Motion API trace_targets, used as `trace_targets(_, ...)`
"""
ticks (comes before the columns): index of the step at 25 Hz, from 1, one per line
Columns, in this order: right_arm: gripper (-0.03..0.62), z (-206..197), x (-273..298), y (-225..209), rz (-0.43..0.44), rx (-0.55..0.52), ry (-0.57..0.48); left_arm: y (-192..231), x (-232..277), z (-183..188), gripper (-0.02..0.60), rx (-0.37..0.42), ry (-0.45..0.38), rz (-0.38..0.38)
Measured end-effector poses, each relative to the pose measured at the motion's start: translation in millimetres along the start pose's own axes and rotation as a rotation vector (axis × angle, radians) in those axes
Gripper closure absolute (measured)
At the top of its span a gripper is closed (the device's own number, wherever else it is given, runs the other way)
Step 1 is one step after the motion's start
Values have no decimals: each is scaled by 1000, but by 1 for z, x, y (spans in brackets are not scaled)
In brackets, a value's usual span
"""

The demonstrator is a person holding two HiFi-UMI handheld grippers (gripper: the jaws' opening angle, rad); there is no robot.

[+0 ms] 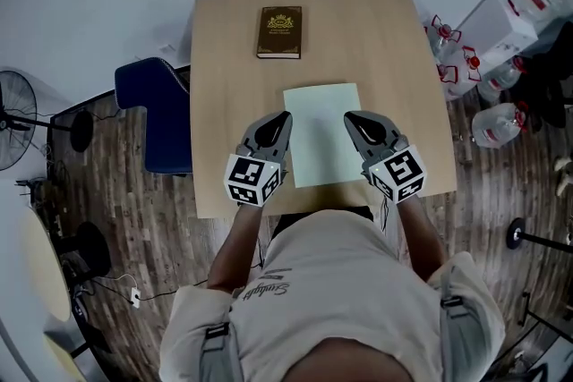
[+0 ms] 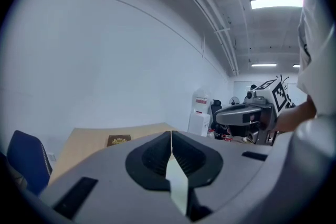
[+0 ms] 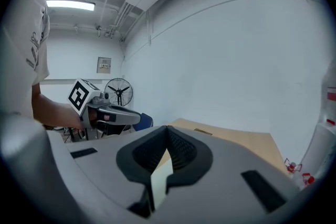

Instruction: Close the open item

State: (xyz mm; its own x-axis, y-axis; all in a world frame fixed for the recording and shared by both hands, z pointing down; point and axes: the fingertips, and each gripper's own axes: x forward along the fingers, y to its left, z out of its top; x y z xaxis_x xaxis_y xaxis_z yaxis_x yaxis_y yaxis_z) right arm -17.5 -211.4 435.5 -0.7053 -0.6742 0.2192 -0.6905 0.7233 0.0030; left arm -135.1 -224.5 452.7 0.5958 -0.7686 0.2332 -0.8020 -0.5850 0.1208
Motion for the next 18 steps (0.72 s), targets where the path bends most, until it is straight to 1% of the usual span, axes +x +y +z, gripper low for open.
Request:
trace_targets(5, 605, 24, 10, 5, 3, -54, -31, 11, -15, 29, 565, 44, -60, 17)
trace_targets(12, 605, 58, 12, 11, -3, -75, -97, 26, -36, 59, 565, 57, -138, 53)
trace_targets(18, 605, 81, 13, 12, -22, -94, -143, 33, -51, 84, 565, 73, -199, 67)
